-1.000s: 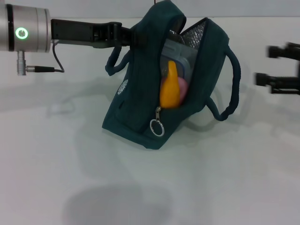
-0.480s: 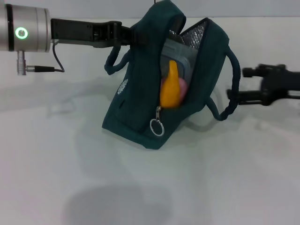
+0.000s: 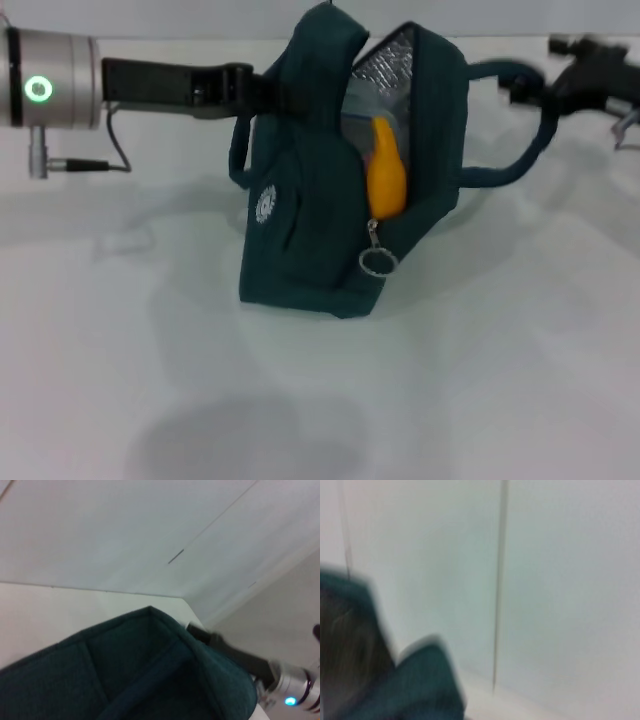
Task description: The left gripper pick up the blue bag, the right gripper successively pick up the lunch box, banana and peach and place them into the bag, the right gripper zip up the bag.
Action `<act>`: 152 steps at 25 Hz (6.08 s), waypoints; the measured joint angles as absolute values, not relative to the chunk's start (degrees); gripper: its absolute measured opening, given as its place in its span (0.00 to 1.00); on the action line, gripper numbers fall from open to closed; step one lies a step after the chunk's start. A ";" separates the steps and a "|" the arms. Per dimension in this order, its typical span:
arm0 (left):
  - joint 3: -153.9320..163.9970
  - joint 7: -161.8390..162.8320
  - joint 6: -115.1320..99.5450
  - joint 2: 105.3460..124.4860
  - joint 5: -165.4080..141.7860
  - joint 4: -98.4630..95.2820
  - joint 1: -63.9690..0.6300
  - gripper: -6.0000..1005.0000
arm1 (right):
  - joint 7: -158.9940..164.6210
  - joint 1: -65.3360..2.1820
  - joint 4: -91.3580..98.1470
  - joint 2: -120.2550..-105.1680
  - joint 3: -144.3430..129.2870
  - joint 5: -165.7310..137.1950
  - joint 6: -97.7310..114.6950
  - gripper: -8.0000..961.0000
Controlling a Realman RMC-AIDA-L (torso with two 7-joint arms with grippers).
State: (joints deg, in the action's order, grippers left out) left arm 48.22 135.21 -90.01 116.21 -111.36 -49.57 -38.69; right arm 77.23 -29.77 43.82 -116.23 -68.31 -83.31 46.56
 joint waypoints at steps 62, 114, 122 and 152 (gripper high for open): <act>46.42 125.46 -95.50 118.03 -104.48 -39.02 -35.19 0.06 | 76.36 -17.25 42.28 -114.40 -54.63 -78.45 97.22 0.89; 45.96 124.10 -94.56 119.27 -100.92 -37.62 -33.66 0.06 | 79.08 -32.70 29.90 -115.89 -70.11 -95.23 99.97 0.83; 45.96 123.97 -94.56 119.27 -100.95 -37.62 -33.70 0.06 | 75.67 -32.76 29.68 -115.96 -70.43 -90.19 98.52 0.82; 45.31 123.48 -94.58 118.94 -100.96 -37.62 -33.23 0.06 | 79.52 -32.46 27.21 -115.38 -75.09 -87.23 90.38 0.72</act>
